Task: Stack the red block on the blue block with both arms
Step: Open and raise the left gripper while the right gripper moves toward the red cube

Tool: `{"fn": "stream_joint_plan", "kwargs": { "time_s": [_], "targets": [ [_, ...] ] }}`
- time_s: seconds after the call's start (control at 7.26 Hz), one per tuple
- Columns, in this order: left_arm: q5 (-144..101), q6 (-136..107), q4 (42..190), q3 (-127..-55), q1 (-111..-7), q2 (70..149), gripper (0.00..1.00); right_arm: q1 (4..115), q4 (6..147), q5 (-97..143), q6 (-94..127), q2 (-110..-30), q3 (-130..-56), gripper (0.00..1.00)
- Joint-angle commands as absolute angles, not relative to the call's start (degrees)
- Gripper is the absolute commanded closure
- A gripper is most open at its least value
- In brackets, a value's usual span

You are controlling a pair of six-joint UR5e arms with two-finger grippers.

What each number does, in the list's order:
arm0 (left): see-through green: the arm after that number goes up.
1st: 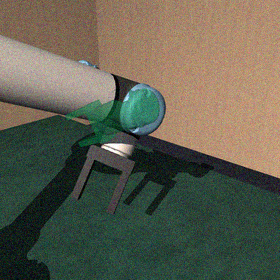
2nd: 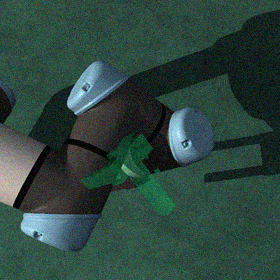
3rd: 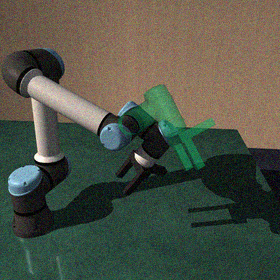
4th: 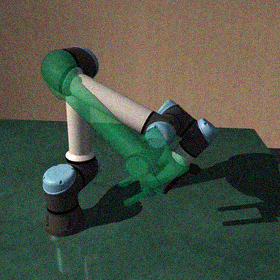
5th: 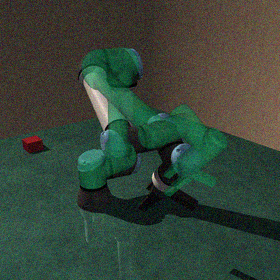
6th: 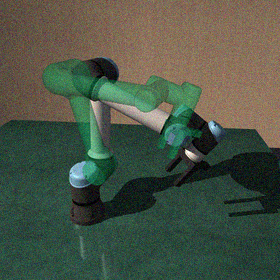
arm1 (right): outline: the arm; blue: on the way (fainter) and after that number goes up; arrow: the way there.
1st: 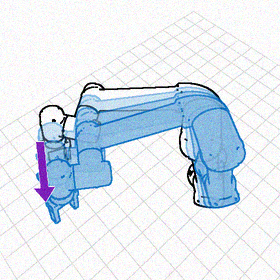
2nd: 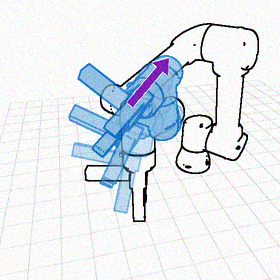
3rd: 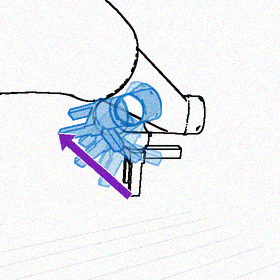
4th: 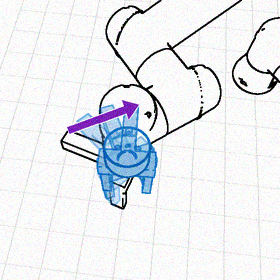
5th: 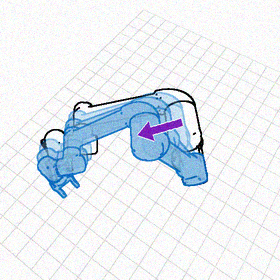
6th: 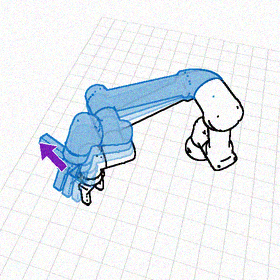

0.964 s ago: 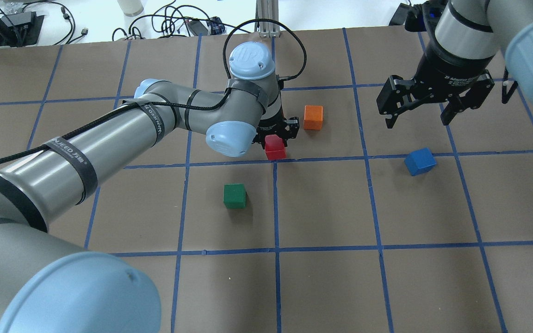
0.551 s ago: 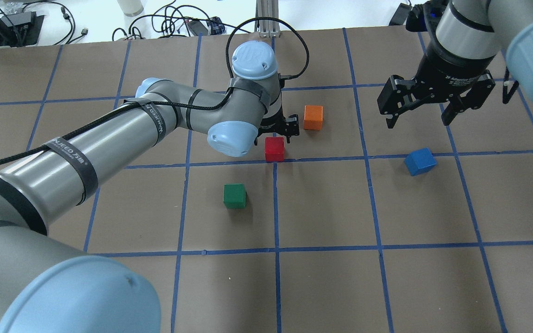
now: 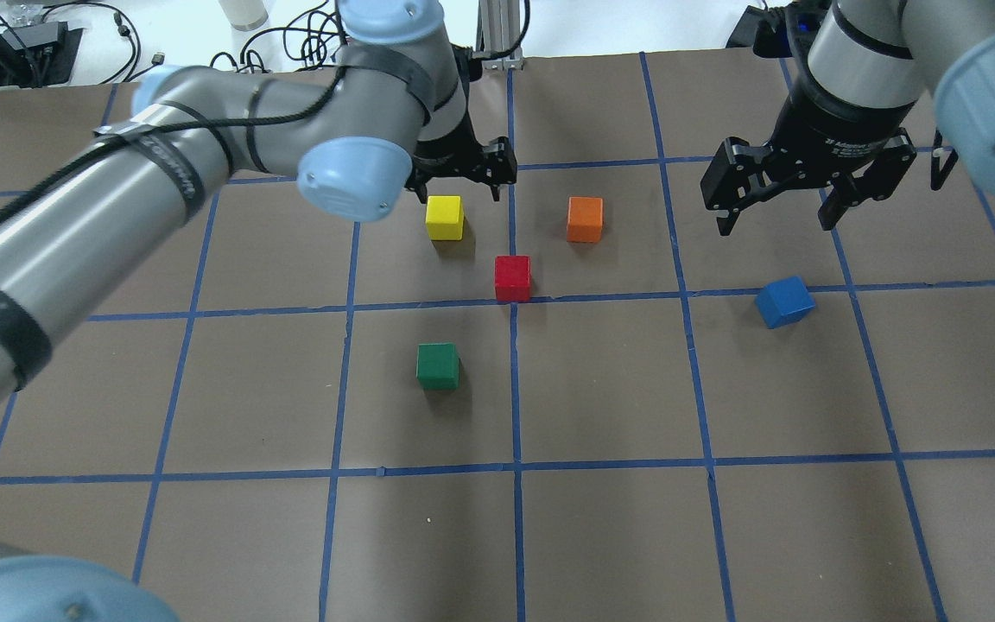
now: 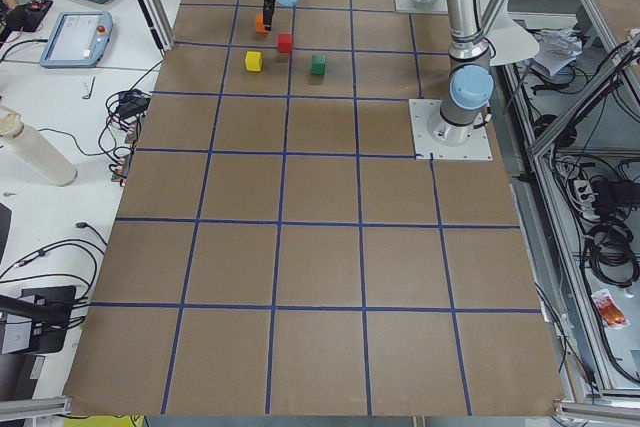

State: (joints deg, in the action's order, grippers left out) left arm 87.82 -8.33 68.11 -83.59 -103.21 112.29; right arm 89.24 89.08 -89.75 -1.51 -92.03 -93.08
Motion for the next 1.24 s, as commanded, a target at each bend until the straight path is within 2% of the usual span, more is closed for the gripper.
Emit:
{"fn": "stream_joint_plan", "kwargs": {
  "time_s": [0.0, 0.41, 0.83, 1.1],
  "targets": [
    [88.50, 5.31, 88.51, -77.89, -94.26, 104.88, 0.00, 89.30, 91.82, -89.56, -2.02, -88.71, -93.60, 0.00],
    [88.33, 8.26, 91.14, -81.55, -90.88, 99.59, 0.00, 90.17, 100.60, -88.86, -1.15, -84.39, -93.34, 0.00],
    [88.42, 7.30, 90.97, -84.71, -90.79, 96.87, 0.00, 97.53, 115.44, -88.86, 0.25, -73.42, -91.59, 0.00],
    [88.33, 7.21, 90.70, -86.22, -89.83, 95.54, 0.00, 102.19, 115.57, -88.86, 6.57, -70.76, -89.48, 0.00]
  ]
}}
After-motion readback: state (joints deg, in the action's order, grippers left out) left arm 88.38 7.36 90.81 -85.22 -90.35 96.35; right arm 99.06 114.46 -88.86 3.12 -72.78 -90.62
